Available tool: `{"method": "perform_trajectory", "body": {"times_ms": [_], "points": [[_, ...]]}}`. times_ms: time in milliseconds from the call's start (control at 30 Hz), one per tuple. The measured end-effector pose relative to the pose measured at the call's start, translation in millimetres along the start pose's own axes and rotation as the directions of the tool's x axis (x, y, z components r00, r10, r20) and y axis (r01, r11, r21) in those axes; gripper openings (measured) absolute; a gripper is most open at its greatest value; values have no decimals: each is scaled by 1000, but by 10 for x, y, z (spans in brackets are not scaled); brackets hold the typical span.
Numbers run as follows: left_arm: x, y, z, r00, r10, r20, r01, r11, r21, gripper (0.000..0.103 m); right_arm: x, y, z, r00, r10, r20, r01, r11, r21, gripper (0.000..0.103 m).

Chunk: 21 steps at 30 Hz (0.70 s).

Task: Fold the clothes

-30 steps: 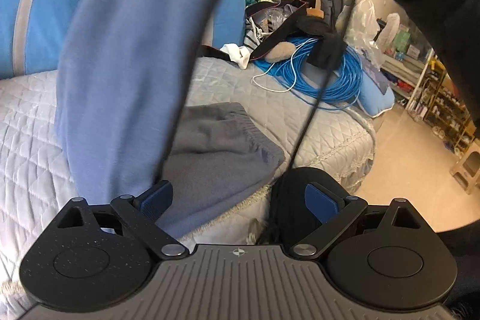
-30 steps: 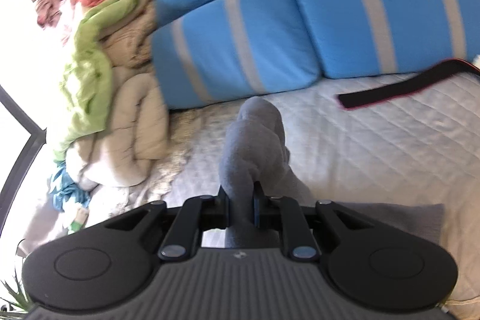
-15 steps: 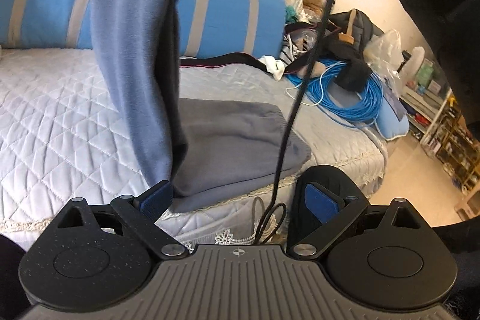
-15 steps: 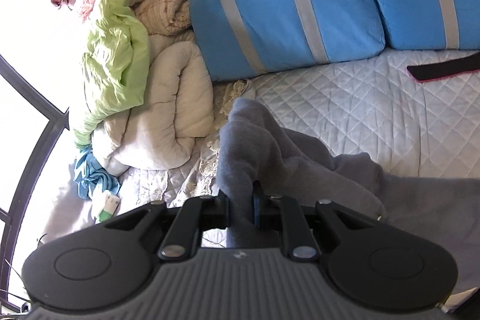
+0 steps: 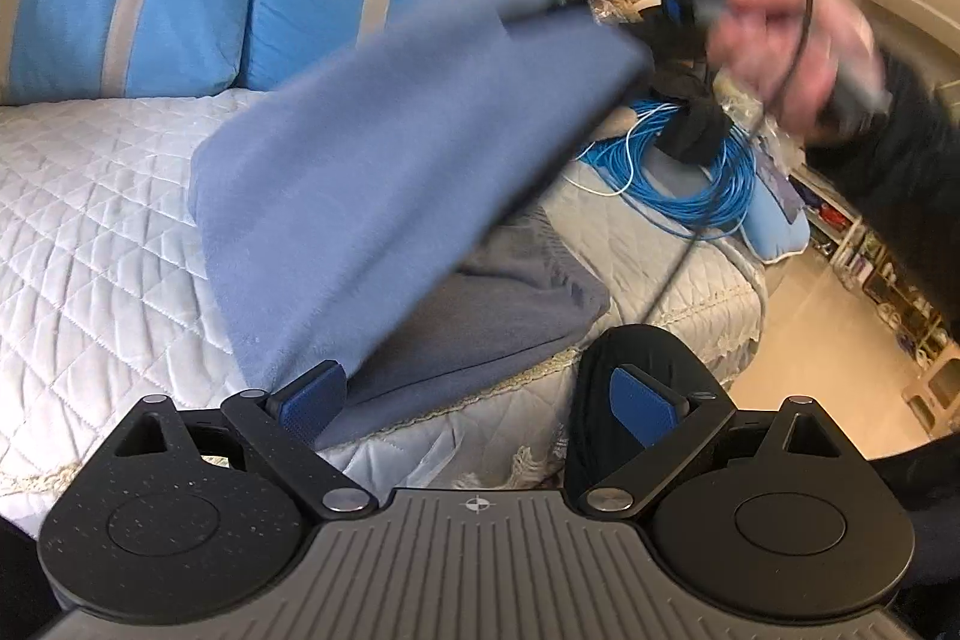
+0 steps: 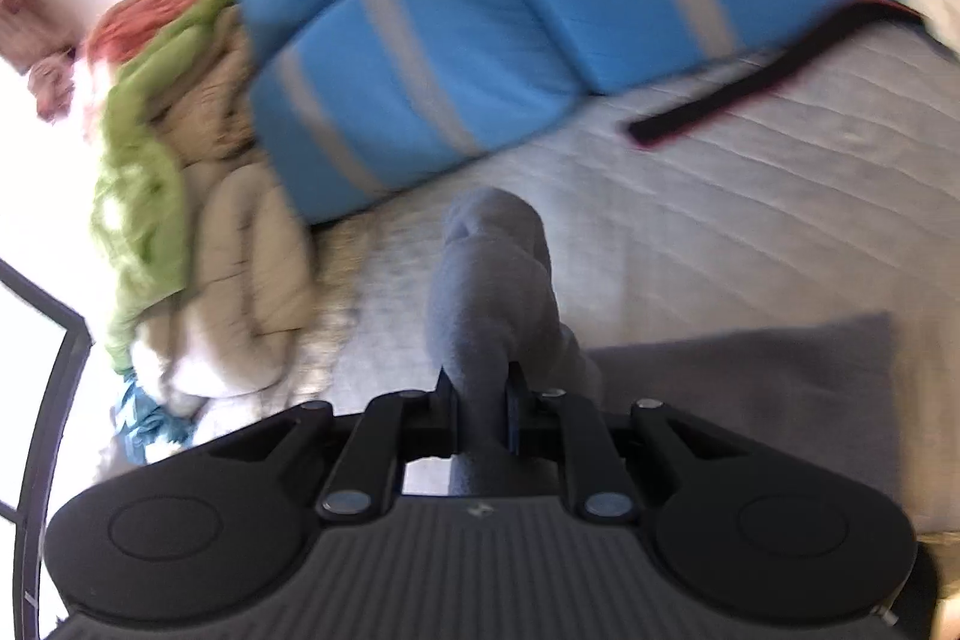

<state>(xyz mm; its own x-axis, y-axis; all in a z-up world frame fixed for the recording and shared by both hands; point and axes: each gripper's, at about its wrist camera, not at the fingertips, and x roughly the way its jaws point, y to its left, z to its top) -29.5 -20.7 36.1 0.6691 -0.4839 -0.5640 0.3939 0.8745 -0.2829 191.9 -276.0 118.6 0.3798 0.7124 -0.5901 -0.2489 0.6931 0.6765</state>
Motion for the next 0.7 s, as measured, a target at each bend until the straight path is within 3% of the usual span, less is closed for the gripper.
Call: {"method": "perform_trajectory", "body": {"times_ms": [233,333,467,500,567,633,700], "points": [[110,20,110,999,13,-33,-14,1000,-5,97,217,-1511,-227,997,-73,-38,79,977,199,5],[163,40,167,999,29,-43,-29,1000,-4,97,337,-1805,-322,996,-75,-52,85,969,233,5],[256,92,260,997,44,-58,-44,999,-6,97,444,-1922,-363,995,-77,-60,87,981,172,9],[278,110,289,997,46,-61,-47,999,-9,97,450,-1931,-366,995,-81,-61,89,985,145,29],[313,158,350,997,54,-63,-55,998,-18,97,441,-1934,-372,994,-91,-56,96,991,94,34],[340,213,414,996,60,-58,-62,998,-24,97,359,-1891,-376,993,-113,-30,115,992,49,52],[373,259,466,996,65,-56,-66,998,-18,97,253,-1809,-389,985,-171,33,171,985,-25,95]]}}
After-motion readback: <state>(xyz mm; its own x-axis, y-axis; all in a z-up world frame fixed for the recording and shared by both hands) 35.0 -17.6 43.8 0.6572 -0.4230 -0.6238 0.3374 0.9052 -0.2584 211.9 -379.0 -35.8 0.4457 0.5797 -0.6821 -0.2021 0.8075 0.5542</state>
